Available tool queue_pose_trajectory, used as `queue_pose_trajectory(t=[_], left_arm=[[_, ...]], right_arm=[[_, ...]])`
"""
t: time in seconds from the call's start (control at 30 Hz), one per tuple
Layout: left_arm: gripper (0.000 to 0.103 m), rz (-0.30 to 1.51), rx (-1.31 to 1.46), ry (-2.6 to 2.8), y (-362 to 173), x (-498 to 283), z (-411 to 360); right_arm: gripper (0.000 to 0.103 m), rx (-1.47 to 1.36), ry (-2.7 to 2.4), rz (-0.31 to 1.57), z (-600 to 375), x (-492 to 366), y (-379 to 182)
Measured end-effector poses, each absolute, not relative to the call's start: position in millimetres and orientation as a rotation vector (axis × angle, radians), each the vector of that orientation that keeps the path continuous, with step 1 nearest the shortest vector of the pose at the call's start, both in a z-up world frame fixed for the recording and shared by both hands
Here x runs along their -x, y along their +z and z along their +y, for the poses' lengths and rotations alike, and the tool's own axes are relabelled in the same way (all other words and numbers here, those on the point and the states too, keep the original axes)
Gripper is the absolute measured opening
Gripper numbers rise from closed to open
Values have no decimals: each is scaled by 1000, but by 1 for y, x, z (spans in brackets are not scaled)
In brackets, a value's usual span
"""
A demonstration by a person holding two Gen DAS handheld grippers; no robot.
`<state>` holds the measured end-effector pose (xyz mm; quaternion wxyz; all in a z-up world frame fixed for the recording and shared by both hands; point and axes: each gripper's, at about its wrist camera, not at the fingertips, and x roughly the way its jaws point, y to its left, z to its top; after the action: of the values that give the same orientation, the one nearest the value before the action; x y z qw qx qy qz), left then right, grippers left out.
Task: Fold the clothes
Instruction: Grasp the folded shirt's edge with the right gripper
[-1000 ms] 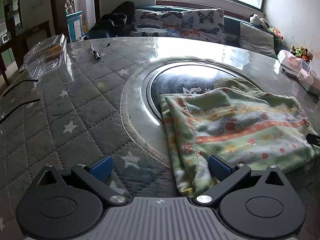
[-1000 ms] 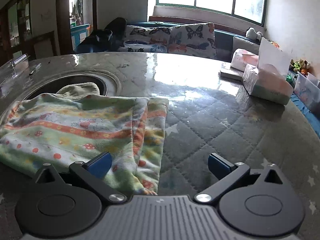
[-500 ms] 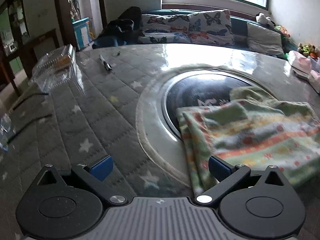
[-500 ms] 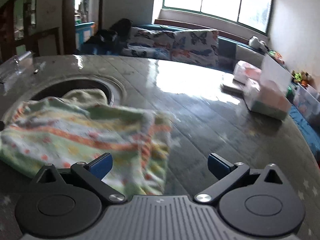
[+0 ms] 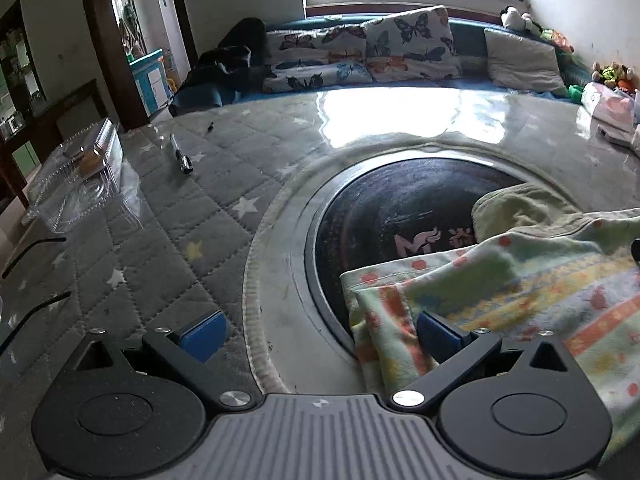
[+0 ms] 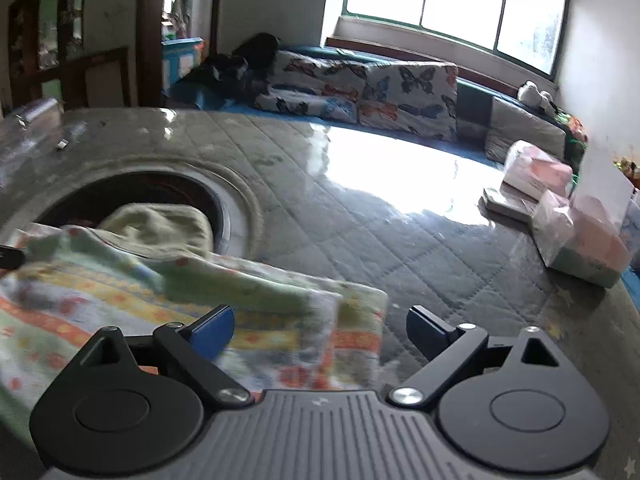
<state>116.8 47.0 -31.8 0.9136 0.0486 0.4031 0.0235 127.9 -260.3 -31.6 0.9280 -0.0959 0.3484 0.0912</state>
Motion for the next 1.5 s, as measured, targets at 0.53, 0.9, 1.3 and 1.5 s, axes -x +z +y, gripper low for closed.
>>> queue_pose_trajectory(t=[0.53, 0.9, 1.3, 1.5], left_arm=[[103, 823, -64, -47, -20, -143, 4], [103, 854, -45, 1, -27, -144, 16], [103, 798, 66, -26, -3, -110, 38], [103, 780, 101, -8, 5, -92, 51]], right_arm=[[97, 182, 230, 706, -245, -141, -30], [100, 198, 302, 675, -237, -114, -14], [102, 262, 514, 648, -191, -50, -7], [102, 288, 550, 655, -173, -39, -10]])
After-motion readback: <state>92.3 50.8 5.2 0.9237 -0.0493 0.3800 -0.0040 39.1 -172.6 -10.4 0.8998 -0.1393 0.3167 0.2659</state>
